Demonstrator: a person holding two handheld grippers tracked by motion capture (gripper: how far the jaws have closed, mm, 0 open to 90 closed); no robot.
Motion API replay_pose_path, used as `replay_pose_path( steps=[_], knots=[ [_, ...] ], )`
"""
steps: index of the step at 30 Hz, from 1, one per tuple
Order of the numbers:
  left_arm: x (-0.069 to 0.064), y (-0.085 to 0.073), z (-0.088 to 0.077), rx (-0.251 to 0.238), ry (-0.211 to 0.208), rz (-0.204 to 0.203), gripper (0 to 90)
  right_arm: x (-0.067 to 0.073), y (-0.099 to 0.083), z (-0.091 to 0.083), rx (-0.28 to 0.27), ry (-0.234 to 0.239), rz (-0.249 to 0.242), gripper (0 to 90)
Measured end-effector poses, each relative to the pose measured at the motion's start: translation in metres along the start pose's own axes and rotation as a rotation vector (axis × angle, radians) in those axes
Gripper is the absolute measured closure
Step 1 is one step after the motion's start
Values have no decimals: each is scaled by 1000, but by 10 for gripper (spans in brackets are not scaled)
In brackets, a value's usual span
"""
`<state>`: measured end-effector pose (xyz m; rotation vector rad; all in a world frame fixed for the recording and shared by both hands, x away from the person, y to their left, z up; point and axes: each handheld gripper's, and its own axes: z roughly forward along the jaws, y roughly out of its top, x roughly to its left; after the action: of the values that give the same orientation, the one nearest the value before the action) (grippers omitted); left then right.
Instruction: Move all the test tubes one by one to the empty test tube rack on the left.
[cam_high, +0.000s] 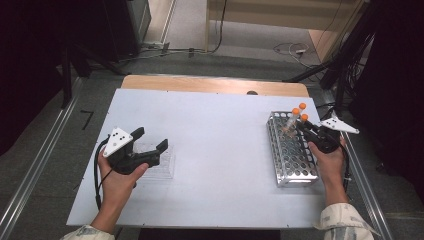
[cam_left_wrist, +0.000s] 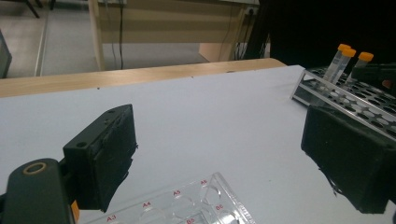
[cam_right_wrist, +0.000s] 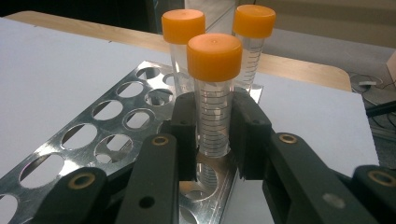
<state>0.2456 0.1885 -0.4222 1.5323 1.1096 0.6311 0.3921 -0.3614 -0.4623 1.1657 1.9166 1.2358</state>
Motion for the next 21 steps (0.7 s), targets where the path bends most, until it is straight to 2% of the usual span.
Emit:
replay_pose_path(
  steps=[12, 21],
  knots=[
    [-2, 0, 0, 4, -4, 10, 103, 1, 10, -10, -45, -7, -6, 711],
    [-3, 0, 2, 11, -10, 16, 97, 2, 26, -20, -85, -17, -27, 715]
  ],
)
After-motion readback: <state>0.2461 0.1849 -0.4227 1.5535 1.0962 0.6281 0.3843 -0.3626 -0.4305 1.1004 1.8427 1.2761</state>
